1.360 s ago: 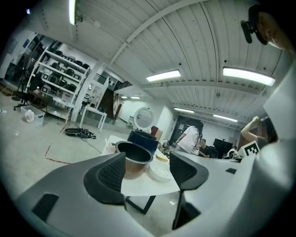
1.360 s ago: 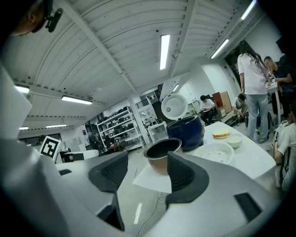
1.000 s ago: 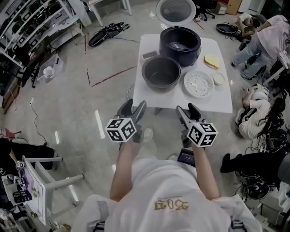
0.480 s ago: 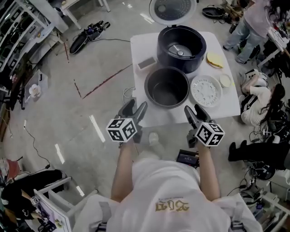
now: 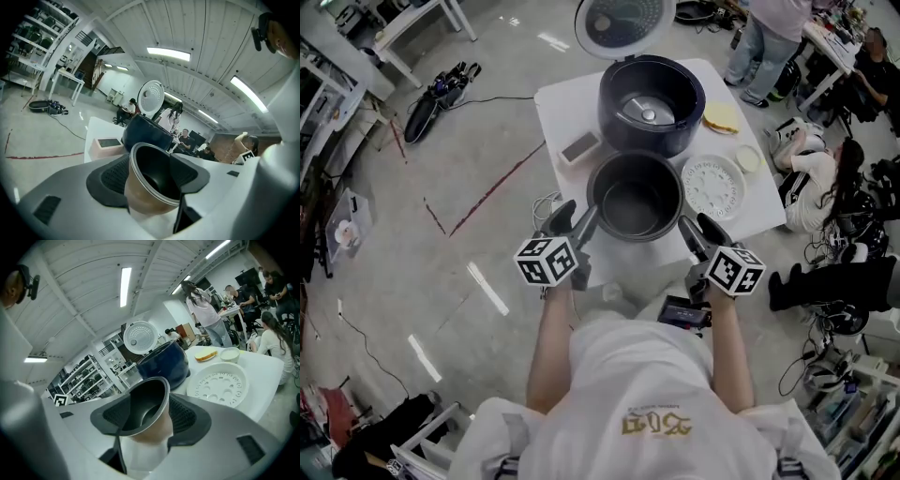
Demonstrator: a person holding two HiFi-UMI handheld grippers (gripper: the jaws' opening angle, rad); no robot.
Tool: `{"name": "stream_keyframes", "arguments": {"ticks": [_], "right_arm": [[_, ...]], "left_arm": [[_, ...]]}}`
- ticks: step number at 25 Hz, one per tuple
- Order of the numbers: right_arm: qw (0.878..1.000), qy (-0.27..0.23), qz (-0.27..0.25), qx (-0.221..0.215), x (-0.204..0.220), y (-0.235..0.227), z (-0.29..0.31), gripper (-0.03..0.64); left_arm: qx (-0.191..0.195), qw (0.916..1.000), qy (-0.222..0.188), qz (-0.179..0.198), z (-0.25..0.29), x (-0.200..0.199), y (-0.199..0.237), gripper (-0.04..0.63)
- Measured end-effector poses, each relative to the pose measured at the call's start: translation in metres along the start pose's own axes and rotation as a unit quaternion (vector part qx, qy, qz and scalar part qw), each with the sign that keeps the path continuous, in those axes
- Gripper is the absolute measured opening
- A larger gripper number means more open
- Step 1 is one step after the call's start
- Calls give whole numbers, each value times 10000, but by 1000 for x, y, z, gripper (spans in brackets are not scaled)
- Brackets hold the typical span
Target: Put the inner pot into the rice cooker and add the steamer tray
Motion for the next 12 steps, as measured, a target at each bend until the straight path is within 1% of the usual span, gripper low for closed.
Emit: {"name": "stream_keyframes", "arguments": {"ticks": [3,5,8,12], "right_arm": [[9998,-105,141,91,-5,-8,2,250],[9995,-161,281,31,-7,-12,6,250],[9988,-95,479,-102,-3,-18,12,249],[9976,-64,684,-79,2,-29,20,241]], "left_arm": [[87,9999,134,-12,11,-3,5,272],[138,9997,218,4,18,-6,7,273],[174,9993,337,43,29,-8,7,270],[201,9988,434,63,42,-13,8,270]]}}
Point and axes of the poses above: the fingertips, and each gripper's own axes: z forward along the fingers, y to its left, x out of its underside, the point moved 9 cm from there along -z, backward along the fingers, and after that the axes turned 14 degrees about -x, right-handed, at the moved point
